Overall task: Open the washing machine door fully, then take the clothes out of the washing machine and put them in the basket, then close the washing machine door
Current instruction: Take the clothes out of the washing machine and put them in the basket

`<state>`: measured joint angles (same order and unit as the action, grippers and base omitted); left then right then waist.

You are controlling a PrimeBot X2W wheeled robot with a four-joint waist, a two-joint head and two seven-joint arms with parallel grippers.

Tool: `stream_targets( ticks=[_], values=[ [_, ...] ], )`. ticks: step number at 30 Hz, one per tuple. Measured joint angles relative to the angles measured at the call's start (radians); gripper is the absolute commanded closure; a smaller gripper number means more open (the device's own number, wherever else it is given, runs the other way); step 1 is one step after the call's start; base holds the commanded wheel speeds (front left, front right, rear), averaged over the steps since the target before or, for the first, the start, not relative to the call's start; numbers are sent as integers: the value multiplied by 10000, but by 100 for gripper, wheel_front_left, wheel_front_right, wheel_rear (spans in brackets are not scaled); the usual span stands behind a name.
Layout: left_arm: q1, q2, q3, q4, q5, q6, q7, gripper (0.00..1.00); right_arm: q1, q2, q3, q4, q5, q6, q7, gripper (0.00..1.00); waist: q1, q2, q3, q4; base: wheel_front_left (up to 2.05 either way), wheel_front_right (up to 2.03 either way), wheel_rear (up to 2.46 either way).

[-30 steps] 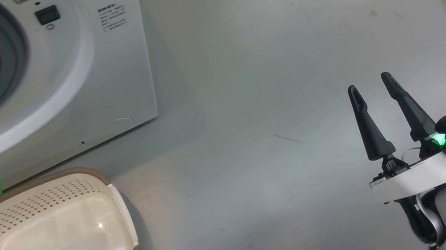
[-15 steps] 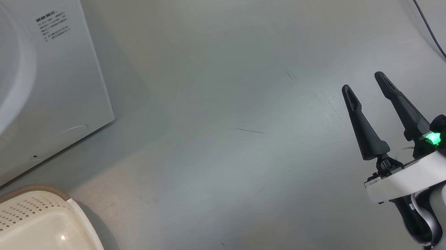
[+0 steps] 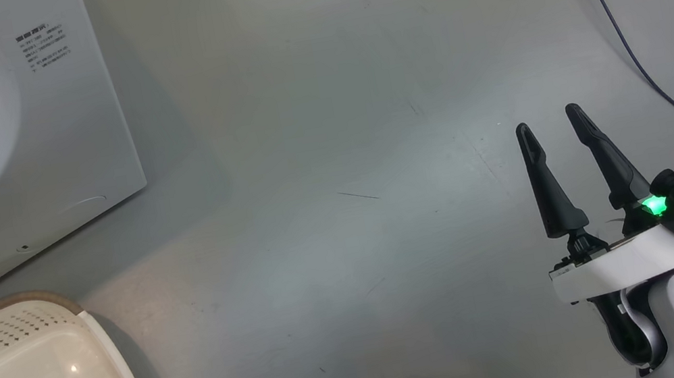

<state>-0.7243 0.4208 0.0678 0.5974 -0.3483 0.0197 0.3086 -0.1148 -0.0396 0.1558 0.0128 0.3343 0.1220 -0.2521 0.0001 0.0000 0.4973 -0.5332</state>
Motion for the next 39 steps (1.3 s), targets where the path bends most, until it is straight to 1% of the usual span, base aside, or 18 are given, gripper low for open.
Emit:
stream_targets(
  ticks=[11,20,21,22,23,28,31,35,39],
  values=[
    [-500,0,-52,746,-8,31,286,0,-9,4,138,-2,-4,0,0,0,0,0,59,-64,0,0,0],
    [-827,-10,13,1241,-10,194,336,0,-49,6,217,-12,-23,0,0,0,0,0,98,-74,0,0,0],
    [-856,-10,27,1308,-19,194,337,21,-49,6,219,-13,-25,0,0,0,-1,0,102,-72,0,0,0],
    [-881,-13,42,1352,-44,194,337,95,-49,6,219,-15,-25,0,0,0,0,0,106,-69,0,0,0],
    [-917,-21,54,1384,-59,194,337,100,-50,6,217,-15,-31,0,0,0,0,0,110,-64,0,0,0],
    [-993,-86,8,1540,-79,190,314,100,-60,10,174,-27,-38,0,0,0,0,0,115,2,0,0,0],
    [-1055,-261,-40,1657,-81,174,138,100,-87,13,8,-44,-123,0,0,0,0,0,84,97,0,0,0],
    [-1059,-307,-35,1762,-104,71,-163,100,-114,15,-84,-50,-128,0,0,0,-1,0,-6,245,0,0,0],
    [-1059,-391,-38,1839,-136,-153,-663,100,-149,15,-186,-48,-201,0,0,0,0,0,-173,447,0,0,0]
  ],
)
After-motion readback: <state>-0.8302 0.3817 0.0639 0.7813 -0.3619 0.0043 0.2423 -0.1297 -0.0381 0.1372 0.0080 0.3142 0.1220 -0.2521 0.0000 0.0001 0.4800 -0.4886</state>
